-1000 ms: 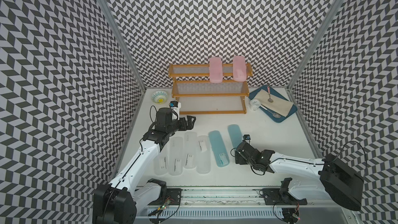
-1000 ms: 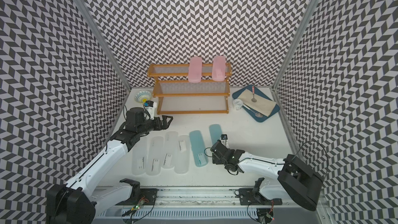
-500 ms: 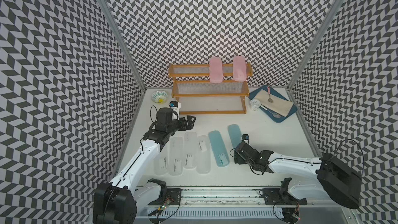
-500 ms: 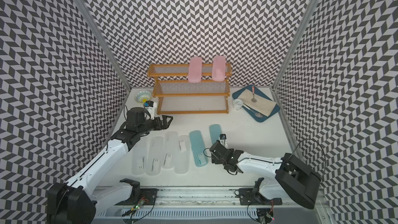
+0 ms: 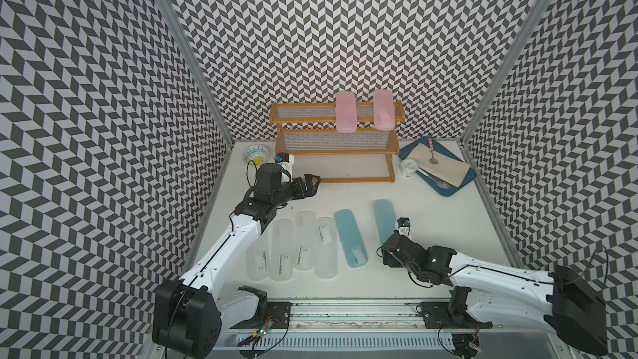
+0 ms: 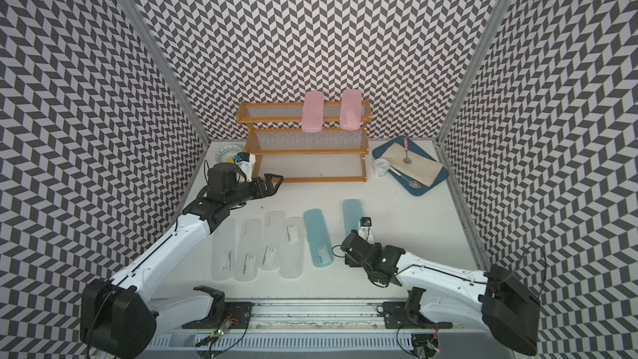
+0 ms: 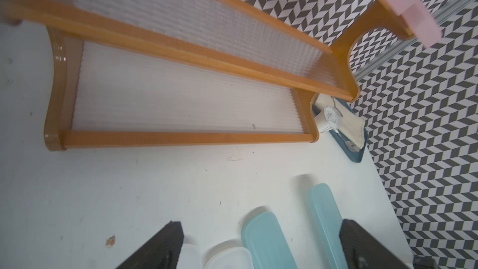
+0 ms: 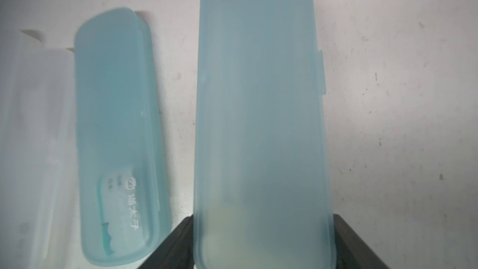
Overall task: Place the pencil cases on the shelf according to color
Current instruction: Pick up the pencil case from the center of the board.
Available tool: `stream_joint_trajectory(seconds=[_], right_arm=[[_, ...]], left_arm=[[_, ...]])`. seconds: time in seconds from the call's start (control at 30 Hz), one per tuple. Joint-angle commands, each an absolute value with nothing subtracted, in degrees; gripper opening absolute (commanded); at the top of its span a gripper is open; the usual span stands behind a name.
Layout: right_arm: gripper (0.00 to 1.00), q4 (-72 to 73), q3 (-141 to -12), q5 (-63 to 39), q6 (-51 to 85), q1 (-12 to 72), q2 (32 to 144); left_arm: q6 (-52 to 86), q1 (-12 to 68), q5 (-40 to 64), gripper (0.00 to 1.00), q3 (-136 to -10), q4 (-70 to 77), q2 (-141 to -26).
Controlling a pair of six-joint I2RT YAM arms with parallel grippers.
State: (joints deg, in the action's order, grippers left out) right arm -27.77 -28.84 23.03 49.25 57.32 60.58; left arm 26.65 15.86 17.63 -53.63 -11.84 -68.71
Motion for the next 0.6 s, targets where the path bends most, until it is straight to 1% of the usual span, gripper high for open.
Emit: stream_joint_trajectory(seconds=[0.0, 0.17, 0.43, 0.57], right_arm=[[0.68, -28.7, -32.1, 25.6, 48.6, 57.5, 58.4], [0.69, -30.1, -37.4, 26.6, 47.2, 57.5, 59.1], [0.71, -29.2, -47.4, 31.9, 43.5, 57.3, 63.3], [0.72, -29.0, -53.3, 31.3, 40.1, 54.7, 67.4]], left_arm=[[25.5, 16.0, 17.4, 0.99, -58.6, -10.3, -69.5], [23.3, 15.7, 18.3, 0.99, -61.5, -9.2, -71.5], [22.1, 13.6, 21.1, 1.0, -65.1, -8.6, -75.0], [20.4, 12.8, 21.3, 1.0, -65.4, -7.9, -75.7]])
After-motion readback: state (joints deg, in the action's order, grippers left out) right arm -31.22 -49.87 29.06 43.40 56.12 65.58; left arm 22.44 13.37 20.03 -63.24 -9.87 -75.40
